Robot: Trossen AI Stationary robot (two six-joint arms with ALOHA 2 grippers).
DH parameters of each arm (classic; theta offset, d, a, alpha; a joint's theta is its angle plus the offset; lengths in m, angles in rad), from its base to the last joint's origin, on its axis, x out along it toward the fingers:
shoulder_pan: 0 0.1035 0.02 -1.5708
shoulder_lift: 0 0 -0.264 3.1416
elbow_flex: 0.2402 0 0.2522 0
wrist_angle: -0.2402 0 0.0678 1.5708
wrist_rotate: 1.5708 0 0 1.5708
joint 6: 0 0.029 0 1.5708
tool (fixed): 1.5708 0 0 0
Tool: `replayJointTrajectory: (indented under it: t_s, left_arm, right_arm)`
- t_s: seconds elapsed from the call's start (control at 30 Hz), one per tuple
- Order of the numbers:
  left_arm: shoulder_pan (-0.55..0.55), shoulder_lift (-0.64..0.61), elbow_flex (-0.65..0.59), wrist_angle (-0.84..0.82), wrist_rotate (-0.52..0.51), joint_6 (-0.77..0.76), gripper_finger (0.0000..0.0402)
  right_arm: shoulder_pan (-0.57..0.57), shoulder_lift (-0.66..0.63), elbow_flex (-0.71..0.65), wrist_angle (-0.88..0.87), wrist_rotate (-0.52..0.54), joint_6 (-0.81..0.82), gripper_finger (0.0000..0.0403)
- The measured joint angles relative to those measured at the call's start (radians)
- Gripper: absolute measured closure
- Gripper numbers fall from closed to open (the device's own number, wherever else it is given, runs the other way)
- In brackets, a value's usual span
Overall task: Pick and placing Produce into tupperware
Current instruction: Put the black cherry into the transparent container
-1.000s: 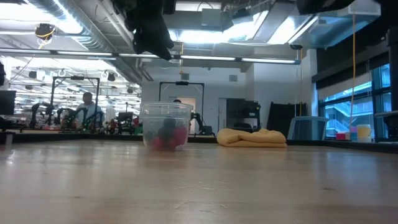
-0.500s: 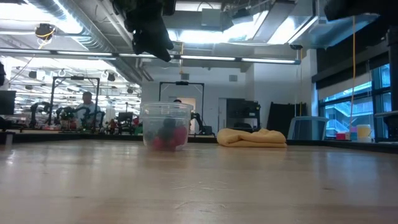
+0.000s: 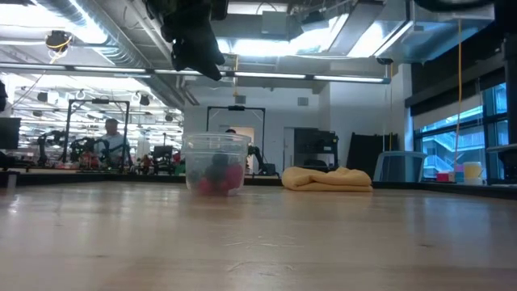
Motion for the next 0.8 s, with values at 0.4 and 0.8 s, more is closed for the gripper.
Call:
replayJointTrajectory:
  t_s: [0.4, 0.8]
  left_arm:
    - [0.000, 0.000, 0.000, 0.001, 0.000, -0.001, 0.0217]
    - [0.000, 0.000, 0.000, 0.001, 0.000, -0.002, 0.0217]
  right_arm:
    - [0.086, 0.000, -0.081, 0.070, -0.090, -0.106, 0.0122]
    - [0.098, 0.000, -0.081, 0.146, -0.034, -0.101, 0.0129]
